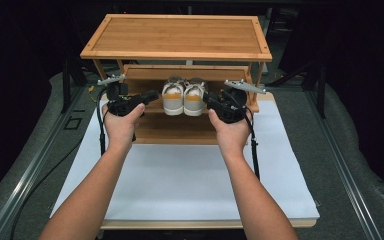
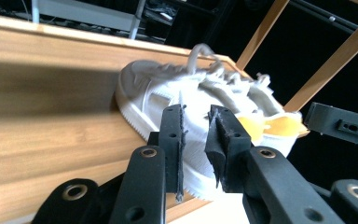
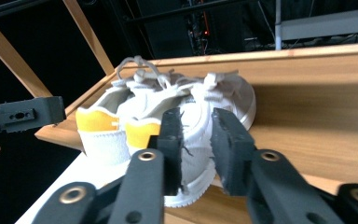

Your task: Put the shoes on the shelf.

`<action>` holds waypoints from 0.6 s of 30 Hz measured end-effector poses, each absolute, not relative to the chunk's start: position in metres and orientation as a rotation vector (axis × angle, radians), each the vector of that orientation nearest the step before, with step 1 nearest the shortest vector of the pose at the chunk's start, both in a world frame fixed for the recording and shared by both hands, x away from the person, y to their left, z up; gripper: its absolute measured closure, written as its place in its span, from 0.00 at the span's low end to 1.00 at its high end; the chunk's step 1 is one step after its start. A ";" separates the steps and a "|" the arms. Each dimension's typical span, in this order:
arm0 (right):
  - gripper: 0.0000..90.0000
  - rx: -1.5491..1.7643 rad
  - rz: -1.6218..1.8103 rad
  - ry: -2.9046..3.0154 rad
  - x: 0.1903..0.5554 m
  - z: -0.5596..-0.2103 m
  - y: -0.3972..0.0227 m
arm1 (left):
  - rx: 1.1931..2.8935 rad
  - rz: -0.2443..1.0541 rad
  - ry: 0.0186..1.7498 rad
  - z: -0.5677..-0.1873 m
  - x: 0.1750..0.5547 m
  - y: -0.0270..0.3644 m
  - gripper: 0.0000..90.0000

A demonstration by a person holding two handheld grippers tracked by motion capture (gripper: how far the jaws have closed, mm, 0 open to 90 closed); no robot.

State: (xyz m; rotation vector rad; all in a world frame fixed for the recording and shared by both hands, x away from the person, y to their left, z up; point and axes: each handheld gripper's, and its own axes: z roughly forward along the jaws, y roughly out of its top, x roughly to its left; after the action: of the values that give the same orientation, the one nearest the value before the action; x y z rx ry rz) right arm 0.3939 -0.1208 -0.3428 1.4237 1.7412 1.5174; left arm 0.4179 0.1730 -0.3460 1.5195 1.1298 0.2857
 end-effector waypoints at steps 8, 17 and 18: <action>0.94 1.438 1.508 1.773 0.397 -0.356 -0.121 | 1.548 0.250 1.138 -0.365 0.421 0.172 0.92; 1.00 1.463 1.499 1.773 0.401 -0.369 -0.119 | 1.562 0.269 1.139 -0.374 0.423 0.163 0.97; 1.00 1.461 1.502 1.780 0.401 -0.370 -0.119 | 1.564 0.287 1.138 -0.374 0.422 0.162 0.98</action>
State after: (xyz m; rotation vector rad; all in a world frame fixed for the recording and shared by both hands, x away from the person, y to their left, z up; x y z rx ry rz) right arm 0.4013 -0.1194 -0.3695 1.4608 1.7796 1.5024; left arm 0.4224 0.1618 -0.3745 1.5640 1.1385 0.2873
